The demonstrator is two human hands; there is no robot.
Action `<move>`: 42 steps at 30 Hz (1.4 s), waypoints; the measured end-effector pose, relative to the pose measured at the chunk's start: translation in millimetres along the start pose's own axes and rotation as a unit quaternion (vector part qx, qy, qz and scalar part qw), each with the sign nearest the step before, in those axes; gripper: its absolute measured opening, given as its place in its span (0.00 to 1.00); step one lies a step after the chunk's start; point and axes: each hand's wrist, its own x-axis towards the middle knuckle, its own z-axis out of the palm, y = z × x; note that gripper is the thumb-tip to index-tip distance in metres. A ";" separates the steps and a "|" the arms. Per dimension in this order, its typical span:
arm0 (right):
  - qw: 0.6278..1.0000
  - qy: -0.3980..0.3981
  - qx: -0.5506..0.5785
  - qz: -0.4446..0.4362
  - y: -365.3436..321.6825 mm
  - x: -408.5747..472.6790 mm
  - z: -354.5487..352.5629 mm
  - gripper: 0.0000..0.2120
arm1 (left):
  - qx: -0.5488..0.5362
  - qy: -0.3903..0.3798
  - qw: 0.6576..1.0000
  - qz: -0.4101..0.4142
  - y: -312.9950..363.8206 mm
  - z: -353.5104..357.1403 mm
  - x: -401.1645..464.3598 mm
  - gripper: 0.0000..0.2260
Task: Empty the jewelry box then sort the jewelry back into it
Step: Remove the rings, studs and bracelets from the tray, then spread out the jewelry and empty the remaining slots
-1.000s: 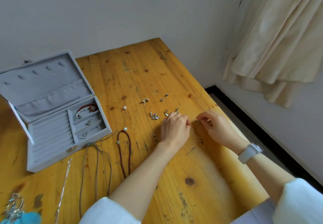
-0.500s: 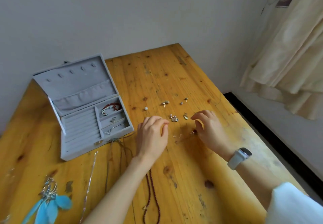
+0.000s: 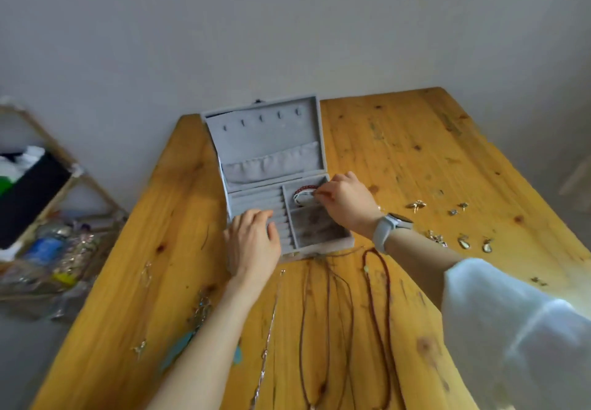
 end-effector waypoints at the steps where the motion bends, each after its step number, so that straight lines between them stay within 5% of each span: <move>1: 1.000 -0.018 -0.016 0.009 -7.5 9.6 4.6 0.14 | -0.003 0.006 1.000 0.002 -2.8 0.6 0.5 0.11; 5: 0.991 -0.097 -0.060 0.063 -28.4 32.8 22.1 0.15 | -0.015 0.019 1.000 0.005 -12.8 0.9 5.3 0.10; 10: 0.992 -0.091 -0.026 0.080 -25.9 39.2 23.7 0.10 | -0.018 0.006 1.000 0.009 -8.7 1.9 22.2 0.09; 16: 0.960 0.043 0.272 0.053 -8.9 27.6 -5.0 0.05 | 0.043 -0.025 0.996 0.080 13.3 12.8 47.2 0.12; 21: 0.923 0.106 0.365 0.066 6.4 4.3 -25.2 0.07 | 0.206 -0.079 0.973 0.071 40.4 30.0 72.0 0.15; 26: 0.910 0.119 0.383 0.105 29.2 -16.6 -34.4 0.09 | 0.195 -0.092 0.976 0.007 48.3 38.7 76.9 0.11; 31: 0.909 0.122 0.380 0.120 44.0 -38.4 -48.4 0.07 | -0.016 -0.020 0.999 0.038 51.6 27.0 67.7 0.06; 36: 0.917 0.131 0.358 0.121 50.5 -76.1 -66.3 0.07 | -0.313 -0.023 0.947 0.064 78.3 -13.4 23.4 0.04; 42: 0.897 0.116 0.390 0.170 55.4 -164.5 -72.6 0.10 | -0.601 -0.222 0.765 -0.060 126.3 -40.1 -62.2 0.06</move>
